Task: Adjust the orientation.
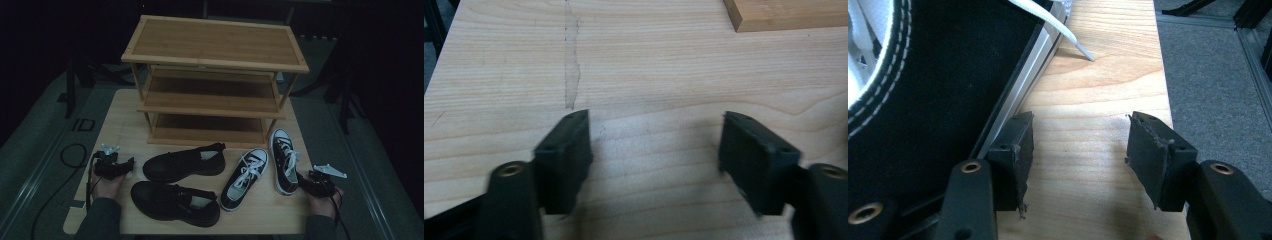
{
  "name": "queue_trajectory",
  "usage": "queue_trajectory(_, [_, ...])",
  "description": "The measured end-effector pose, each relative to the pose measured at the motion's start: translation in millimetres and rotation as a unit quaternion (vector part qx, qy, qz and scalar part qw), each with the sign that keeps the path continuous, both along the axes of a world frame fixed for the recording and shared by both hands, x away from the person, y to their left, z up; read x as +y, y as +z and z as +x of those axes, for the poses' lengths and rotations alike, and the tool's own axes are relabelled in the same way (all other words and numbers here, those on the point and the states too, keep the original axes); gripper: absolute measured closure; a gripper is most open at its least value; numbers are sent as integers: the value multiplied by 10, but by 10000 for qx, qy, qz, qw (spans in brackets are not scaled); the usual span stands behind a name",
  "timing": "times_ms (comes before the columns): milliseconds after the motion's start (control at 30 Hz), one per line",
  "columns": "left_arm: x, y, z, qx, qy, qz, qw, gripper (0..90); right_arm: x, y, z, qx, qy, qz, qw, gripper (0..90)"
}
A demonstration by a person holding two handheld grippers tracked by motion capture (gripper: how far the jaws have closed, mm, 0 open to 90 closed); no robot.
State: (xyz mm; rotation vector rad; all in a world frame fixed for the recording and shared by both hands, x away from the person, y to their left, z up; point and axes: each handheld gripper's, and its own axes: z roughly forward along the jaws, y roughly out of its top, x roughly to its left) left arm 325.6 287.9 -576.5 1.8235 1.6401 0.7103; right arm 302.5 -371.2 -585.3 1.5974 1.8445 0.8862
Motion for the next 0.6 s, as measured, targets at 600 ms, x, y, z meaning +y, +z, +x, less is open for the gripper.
queue_trajectory(600, [72,77,-55,250,-364,-397,9982,658,-12,-2,9,33,-127,-18,9999,361])
